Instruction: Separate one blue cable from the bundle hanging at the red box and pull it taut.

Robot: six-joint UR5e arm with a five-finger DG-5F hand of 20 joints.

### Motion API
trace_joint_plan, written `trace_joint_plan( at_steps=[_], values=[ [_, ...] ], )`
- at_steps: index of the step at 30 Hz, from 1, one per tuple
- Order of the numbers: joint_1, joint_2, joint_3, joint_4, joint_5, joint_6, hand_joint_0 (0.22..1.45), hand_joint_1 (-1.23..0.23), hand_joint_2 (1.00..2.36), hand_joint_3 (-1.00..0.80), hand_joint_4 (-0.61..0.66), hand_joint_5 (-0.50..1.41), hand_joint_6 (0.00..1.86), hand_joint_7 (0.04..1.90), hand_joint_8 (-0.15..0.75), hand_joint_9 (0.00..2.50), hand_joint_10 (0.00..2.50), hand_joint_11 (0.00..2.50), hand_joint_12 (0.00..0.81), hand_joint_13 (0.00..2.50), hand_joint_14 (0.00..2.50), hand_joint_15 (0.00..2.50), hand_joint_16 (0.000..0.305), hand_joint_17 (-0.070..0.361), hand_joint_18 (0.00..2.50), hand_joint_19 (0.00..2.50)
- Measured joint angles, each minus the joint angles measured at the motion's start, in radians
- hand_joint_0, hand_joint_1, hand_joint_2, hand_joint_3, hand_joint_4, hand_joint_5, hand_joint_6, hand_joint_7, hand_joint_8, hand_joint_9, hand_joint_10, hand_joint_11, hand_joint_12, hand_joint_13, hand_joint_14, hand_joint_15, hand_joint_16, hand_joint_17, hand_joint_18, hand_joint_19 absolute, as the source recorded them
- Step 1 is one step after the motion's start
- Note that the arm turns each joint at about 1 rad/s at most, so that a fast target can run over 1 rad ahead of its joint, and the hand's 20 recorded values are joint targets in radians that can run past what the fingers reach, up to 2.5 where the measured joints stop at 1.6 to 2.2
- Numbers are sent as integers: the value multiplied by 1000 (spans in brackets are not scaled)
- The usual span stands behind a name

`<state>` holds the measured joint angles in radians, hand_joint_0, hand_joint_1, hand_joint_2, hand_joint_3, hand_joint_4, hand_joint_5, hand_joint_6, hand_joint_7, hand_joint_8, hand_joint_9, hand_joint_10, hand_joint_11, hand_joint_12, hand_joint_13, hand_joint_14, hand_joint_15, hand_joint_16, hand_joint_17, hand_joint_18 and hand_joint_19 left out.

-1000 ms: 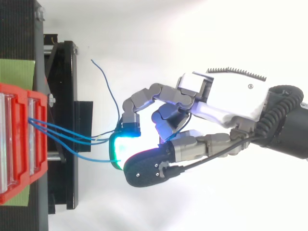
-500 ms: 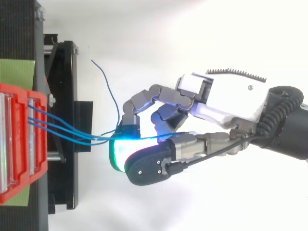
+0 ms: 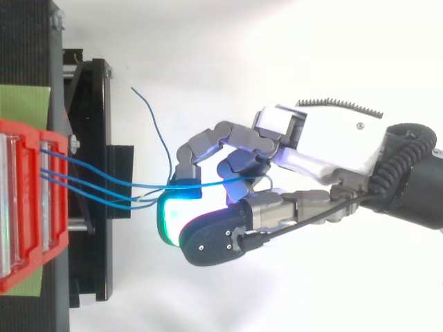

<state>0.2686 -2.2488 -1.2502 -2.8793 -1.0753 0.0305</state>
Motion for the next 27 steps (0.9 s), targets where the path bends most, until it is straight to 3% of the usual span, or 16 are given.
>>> trace_joint_plan(
  at_steps=[15,21,27],
  values=[
    [-29,-2,0,2,-11,-16,504,-445,1000,-500,146,-204,909,994,284,791,1762,1231,333,1152,1009,1313,53,118,900,970],
    [-44,-41,2,31,-30,-15,505,-445,1000,-500,145,-205,909,989,285,793,1766,1213,334,1153,1019,1311,53,119,903,959],
    [-49,-56,3,71,-40,-18,508,-448,1000,-500,148,-205,909,990,283,792,1760,1223,328,1159,1019,1320,53,119,907,949]
  ],
)
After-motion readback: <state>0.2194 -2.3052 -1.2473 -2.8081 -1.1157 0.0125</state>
